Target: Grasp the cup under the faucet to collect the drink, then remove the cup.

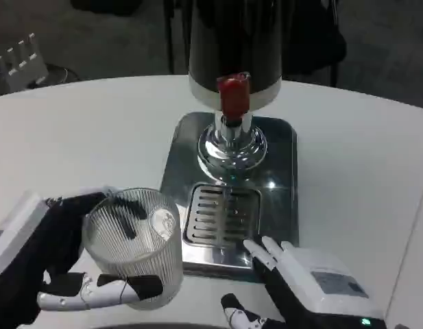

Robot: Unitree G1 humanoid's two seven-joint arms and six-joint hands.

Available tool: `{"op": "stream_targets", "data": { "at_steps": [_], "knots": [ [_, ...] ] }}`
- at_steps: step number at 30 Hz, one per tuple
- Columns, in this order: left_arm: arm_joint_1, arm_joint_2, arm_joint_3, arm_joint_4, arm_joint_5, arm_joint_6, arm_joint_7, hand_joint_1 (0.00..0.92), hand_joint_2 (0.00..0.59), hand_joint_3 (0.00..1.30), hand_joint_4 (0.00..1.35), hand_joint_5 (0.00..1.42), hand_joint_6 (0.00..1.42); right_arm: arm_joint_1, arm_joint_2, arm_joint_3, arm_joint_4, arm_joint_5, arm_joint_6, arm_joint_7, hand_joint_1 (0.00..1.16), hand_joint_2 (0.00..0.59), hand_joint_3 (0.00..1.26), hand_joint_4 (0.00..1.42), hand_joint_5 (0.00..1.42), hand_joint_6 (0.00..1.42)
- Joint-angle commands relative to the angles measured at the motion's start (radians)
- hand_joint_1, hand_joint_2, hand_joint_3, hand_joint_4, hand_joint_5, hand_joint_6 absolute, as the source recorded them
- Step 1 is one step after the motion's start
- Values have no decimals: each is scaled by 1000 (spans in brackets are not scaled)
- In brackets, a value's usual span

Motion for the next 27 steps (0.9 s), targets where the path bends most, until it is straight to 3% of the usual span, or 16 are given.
{"op": "stream_targets", "data": {
  "at_steps": [1,16,21,27],
  "knots": [
    [5,4,13,-21,-22,2,-6,488,166,1067,1234,1424,1424,6,42,16,-26,-6,8,6,207,466,81,0,0,0],
    [5,3,9,-28,-21,12,-7,484,163,1067,1235,1424,1424,2,53,16,-26,-18,28,1,207,466,82,0,0,0],
    [-16,0,-4,-16,-15,17,-6,482,162,1067,1235,1424,1424,6,65,32,-26,-30,39,-3,207,466,82,0,0,0],
    [-46,1,-25,17,-2,17,-4,482,162,1067,1235,1424,1424,7,68,22,-38,-42,57,4,207,466,82,0,0,0]
  ]
}}
